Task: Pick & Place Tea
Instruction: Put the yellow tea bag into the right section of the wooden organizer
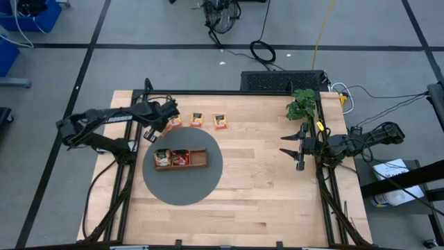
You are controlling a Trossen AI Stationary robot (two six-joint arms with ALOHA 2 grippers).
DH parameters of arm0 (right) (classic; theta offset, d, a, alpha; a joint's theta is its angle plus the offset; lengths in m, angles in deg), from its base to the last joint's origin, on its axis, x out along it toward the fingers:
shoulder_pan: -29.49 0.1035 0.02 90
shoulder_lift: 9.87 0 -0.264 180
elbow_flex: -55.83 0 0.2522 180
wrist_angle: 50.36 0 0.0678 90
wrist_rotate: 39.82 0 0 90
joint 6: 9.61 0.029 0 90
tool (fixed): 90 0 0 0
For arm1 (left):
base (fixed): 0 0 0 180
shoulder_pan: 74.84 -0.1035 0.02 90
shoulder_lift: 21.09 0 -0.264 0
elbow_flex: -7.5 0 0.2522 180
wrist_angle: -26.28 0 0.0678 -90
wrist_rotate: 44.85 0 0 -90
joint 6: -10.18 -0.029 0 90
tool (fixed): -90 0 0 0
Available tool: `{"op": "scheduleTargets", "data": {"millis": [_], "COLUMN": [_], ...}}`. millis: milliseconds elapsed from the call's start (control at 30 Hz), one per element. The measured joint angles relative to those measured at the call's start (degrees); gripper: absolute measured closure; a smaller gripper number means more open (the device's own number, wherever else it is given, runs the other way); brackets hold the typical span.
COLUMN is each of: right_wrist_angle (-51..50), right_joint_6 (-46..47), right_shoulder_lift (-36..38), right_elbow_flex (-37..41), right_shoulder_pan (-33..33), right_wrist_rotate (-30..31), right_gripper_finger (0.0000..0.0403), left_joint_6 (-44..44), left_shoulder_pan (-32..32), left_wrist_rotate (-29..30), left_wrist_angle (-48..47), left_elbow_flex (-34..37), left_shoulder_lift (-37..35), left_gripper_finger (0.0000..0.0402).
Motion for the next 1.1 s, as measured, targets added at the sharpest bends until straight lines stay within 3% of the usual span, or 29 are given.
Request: {"op": "scheduleTargets", "data": {"millis": [167,367,700,1100], "right_wrist_angle": [0.0,0.0,0.0,0.0], "right_joint_6": [-0.01,0.0,0.0,0.0], "right_shoulder_lift": [0.0,0.0,0.0,0.0], "right_elbow_flex": [0.0,0.0,0.0,0.0], "right_shoulder_pan": [0.0,-0.01,-0.02,-0.01], "right_wrist_rotate": [0.02,0.02,0.02,0.02], "right_gripper_finger": [0.0216,0.0216,0.0216,0.0216], "left_joint_6": [6.08,10.03,10.17,10.36], "left_shoulder_pan": [5.99,12.99,22.52,36.52], "left_wrist_rotate": [7.82,10.81,17.78,17.27], "left_wrist_angle": [0.32,-1.56,-3.68,-11.07], "left_elbow_flex": [-0.1,-3.65,-18.48,-37.12], "left_shoulder_lift": [-6.19,-6.13,3.45,22.19], "left_gripper_finger": [0.0401,0.0401,0.0401,0.0401]}}
